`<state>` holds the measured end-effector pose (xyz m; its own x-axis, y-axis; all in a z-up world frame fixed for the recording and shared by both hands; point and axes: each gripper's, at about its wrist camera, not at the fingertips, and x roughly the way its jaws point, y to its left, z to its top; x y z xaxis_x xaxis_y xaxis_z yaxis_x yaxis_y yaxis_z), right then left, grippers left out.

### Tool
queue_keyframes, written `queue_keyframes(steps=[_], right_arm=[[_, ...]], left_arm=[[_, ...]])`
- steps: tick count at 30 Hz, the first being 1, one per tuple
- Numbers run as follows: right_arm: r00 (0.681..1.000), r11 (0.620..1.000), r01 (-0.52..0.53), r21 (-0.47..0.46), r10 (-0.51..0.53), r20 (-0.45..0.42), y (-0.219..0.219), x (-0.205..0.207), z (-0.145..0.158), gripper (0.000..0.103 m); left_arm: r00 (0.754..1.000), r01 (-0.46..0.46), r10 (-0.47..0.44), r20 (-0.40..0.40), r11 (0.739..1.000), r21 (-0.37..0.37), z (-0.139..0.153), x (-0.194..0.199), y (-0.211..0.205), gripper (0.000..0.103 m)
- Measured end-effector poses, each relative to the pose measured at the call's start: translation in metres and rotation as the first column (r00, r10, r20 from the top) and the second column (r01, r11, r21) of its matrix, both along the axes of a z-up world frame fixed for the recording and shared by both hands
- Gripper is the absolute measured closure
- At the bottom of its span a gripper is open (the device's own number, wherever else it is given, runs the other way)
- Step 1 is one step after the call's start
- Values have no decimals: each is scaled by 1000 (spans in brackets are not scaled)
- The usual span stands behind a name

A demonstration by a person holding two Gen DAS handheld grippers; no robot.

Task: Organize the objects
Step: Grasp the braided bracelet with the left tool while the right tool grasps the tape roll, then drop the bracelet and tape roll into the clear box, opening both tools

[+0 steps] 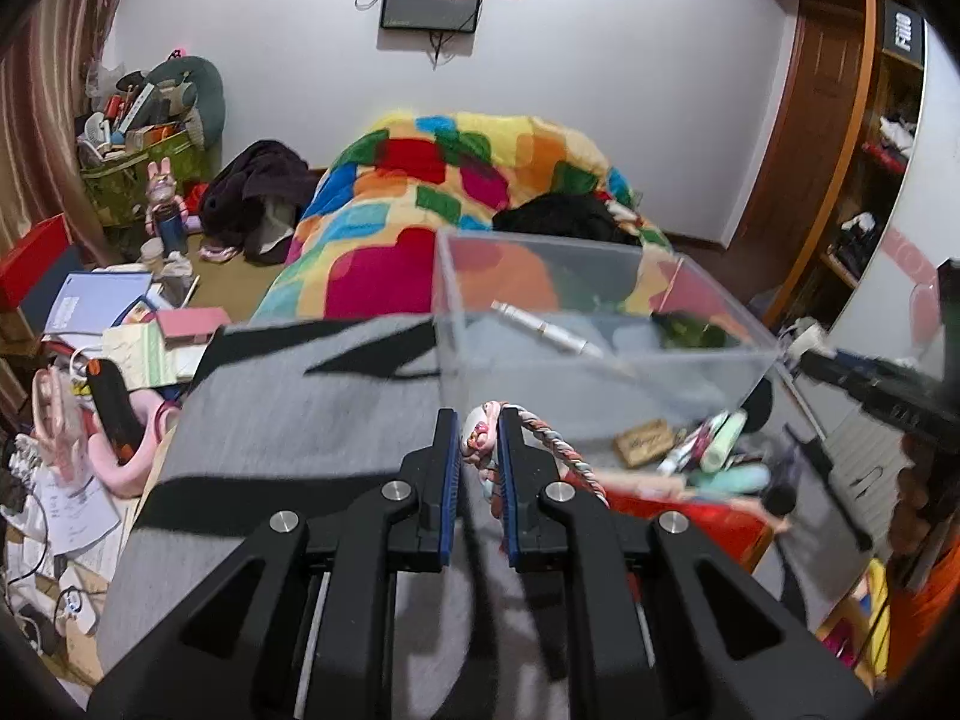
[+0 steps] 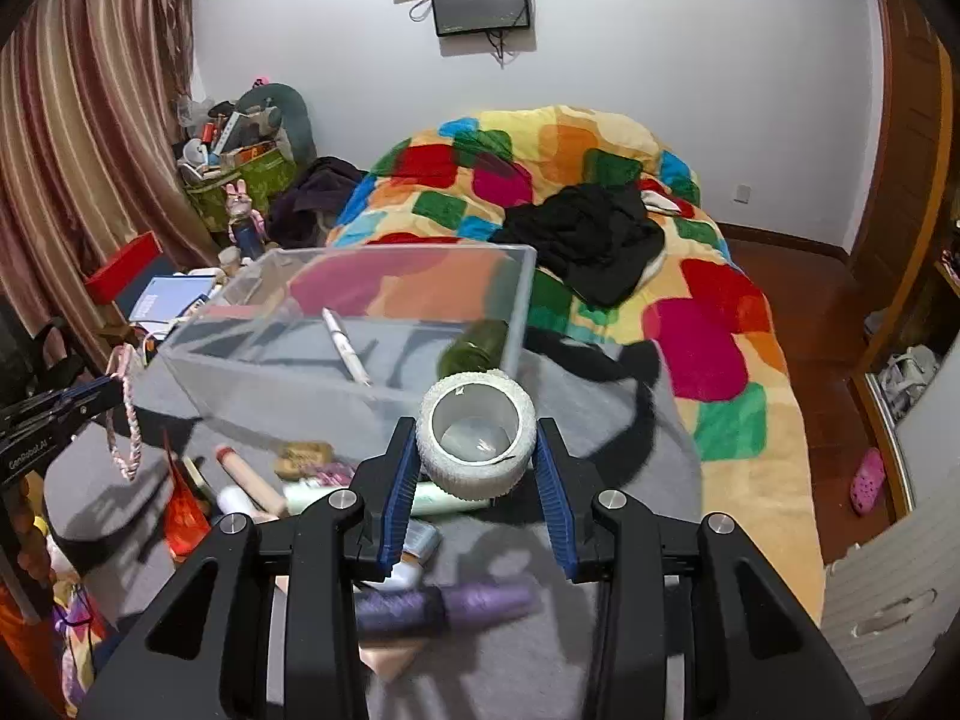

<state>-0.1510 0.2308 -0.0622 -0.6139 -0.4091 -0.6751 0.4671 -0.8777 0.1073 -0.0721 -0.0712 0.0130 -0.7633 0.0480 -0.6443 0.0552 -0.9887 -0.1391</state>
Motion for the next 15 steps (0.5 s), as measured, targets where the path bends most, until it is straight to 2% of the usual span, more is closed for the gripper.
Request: queue_keyframes(steps=[4,10,15], right_arm=[[1000,1000,-10,5,10,-4,-15,-8,0,68],[999,999,-26,-20,27,31,-29,-27,1,68],[998,999,-45,-3,45,49,-46,-37,-1,68]], left_arm=[[1000,9,-8,-28,1000,18,8,-15,2,91],[1000,-1,2,-24,999,47,12,-40,1,91],[1000,7,-6,-25,1000,26,17,-59,8,91]])
